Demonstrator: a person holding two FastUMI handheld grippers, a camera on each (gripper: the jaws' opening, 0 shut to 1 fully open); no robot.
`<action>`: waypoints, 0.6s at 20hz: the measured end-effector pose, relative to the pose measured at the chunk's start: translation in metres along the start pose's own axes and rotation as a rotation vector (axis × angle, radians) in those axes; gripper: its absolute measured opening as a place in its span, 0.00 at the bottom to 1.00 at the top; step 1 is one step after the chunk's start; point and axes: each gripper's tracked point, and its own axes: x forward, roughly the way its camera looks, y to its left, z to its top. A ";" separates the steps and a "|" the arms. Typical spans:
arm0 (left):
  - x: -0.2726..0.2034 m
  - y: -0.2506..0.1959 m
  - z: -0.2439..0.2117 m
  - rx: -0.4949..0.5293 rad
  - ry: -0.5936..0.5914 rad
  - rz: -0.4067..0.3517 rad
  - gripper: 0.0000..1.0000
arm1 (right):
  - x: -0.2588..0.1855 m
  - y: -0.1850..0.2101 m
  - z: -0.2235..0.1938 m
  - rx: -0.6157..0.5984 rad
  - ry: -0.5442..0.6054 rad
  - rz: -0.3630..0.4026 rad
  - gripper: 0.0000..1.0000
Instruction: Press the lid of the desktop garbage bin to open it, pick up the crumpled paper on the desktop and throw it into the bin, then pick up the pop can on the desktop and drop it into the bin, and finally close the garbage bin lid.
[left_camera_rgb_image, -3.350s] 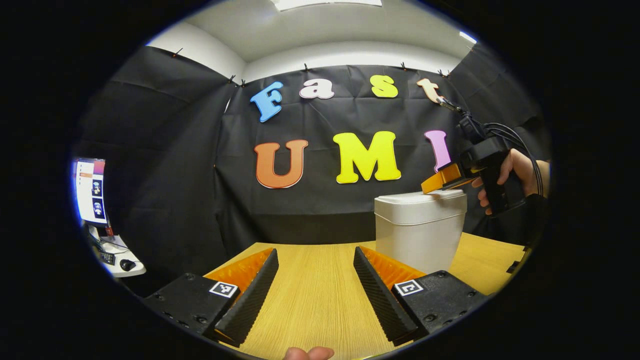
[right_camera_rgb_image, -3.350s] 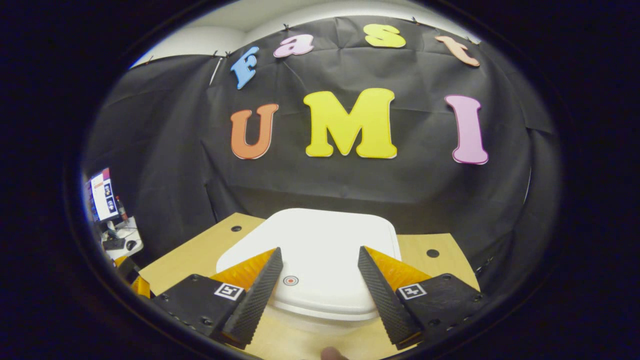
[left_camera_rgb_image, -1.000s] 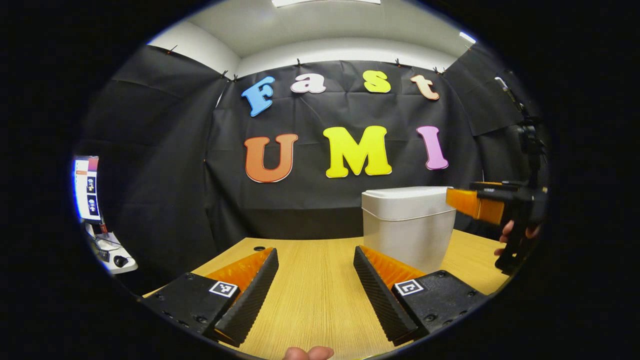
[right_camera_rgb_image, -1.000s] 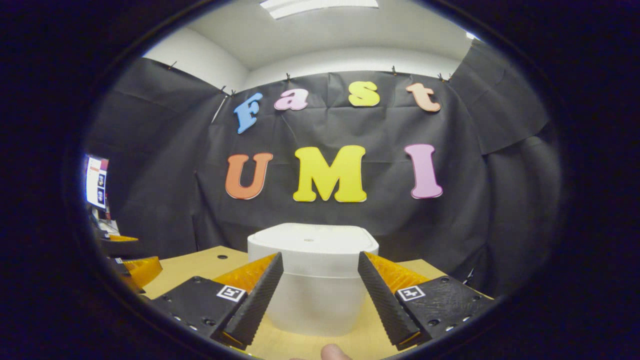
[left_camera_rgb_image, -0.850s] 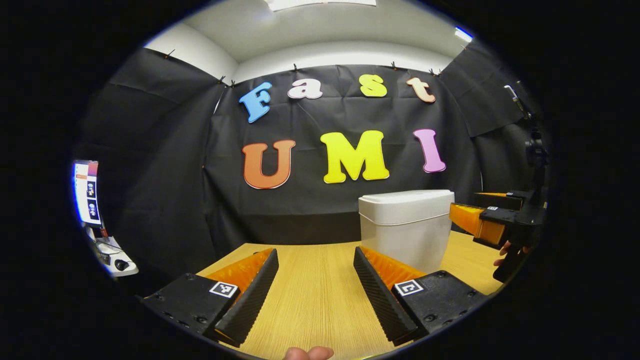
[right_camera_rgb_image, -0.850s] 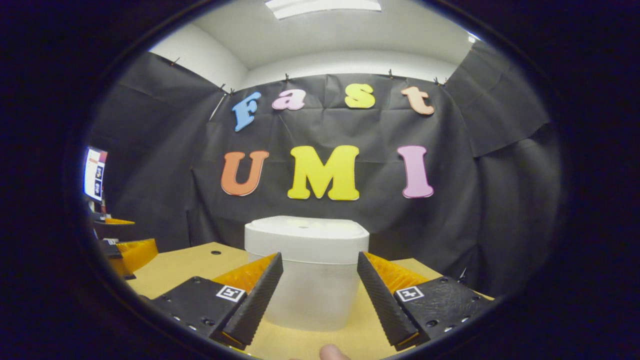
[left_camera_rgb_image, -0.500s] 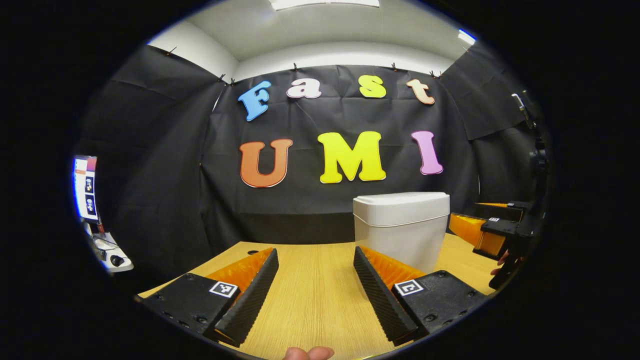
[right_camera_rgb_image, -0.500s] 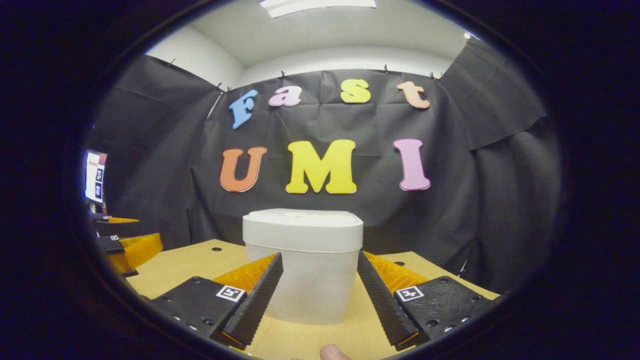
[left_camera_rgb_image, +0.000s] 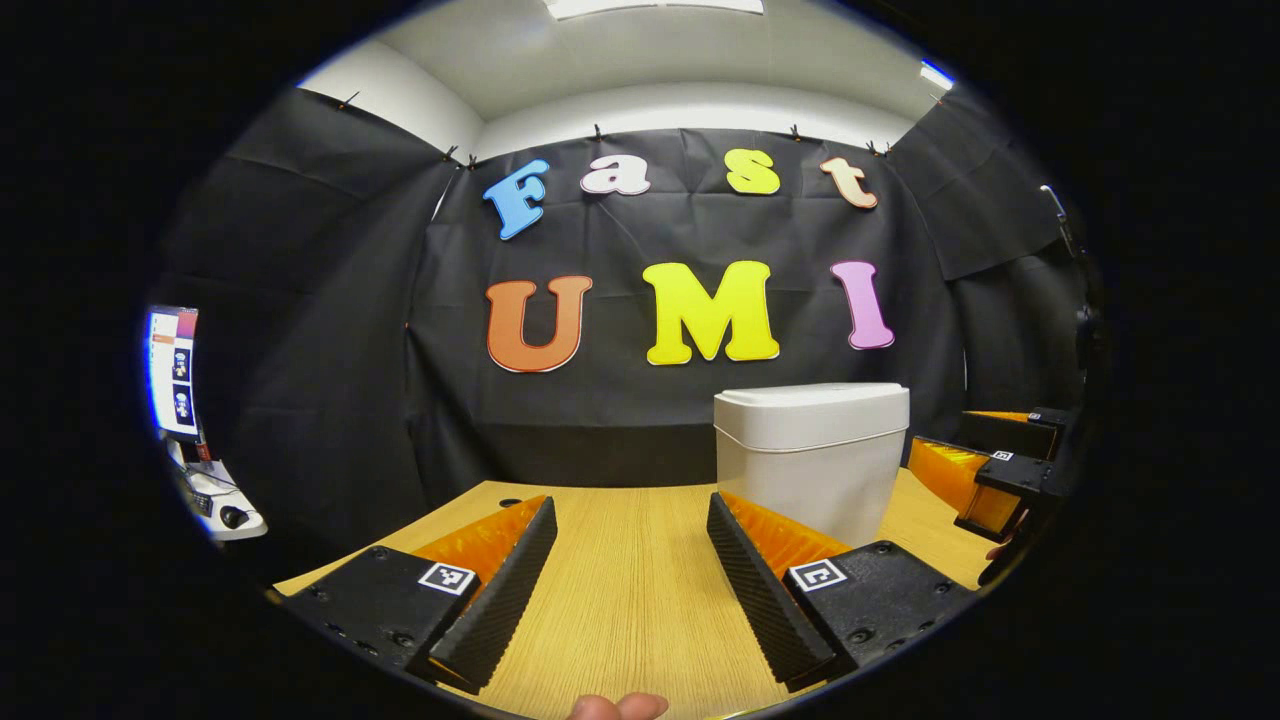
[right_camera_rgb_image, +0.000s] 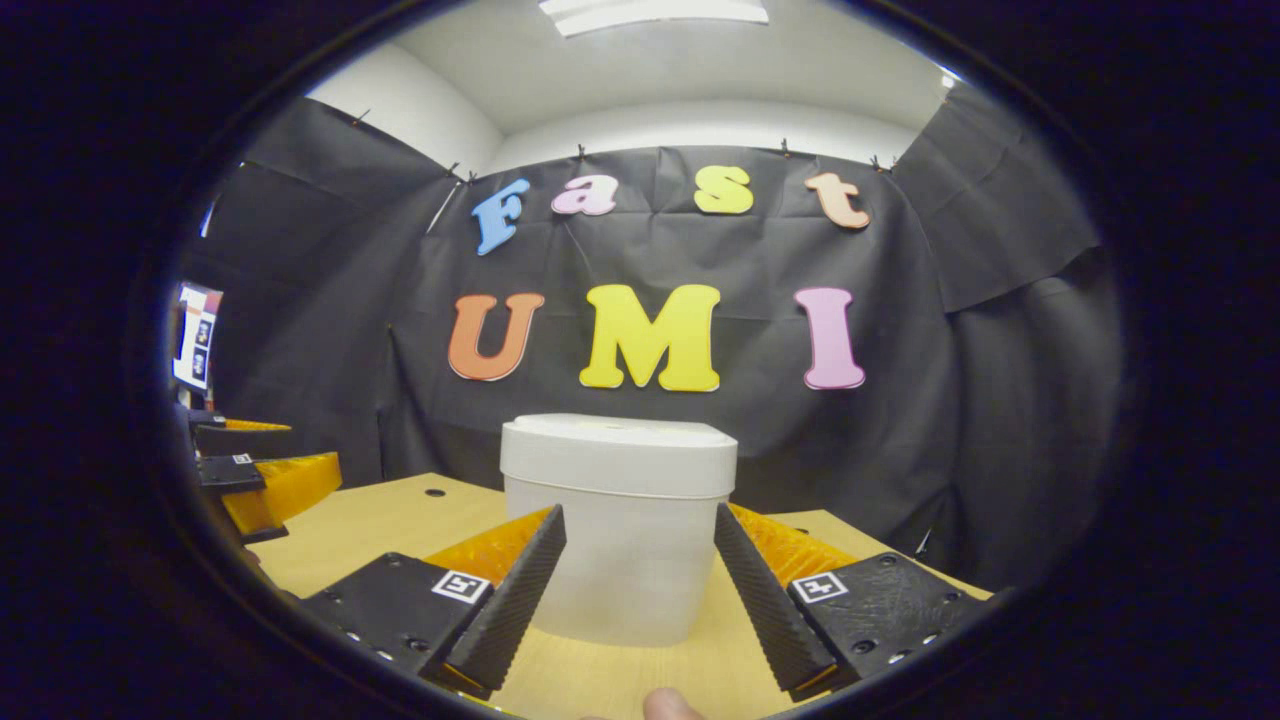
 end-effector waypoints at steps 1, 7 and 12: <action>0.000 -0.002 0.002 0.004 -0.004 -0.002 0.98 | -0.001 0.000 0.001 -0.002 -0.002 0.000 0.93; -0.002 -0.004 0.005 0.020 -0.020 -0.009 0.98 | -0.004 -0.005 0.009 -0.007 -0.022 -0.015 0.93; -0.003 0.005 0.009 0.021 -0.035 0.009 0.98 | -0.011 -0.006 0.012 -0.025 -0.031 -0.031 0.93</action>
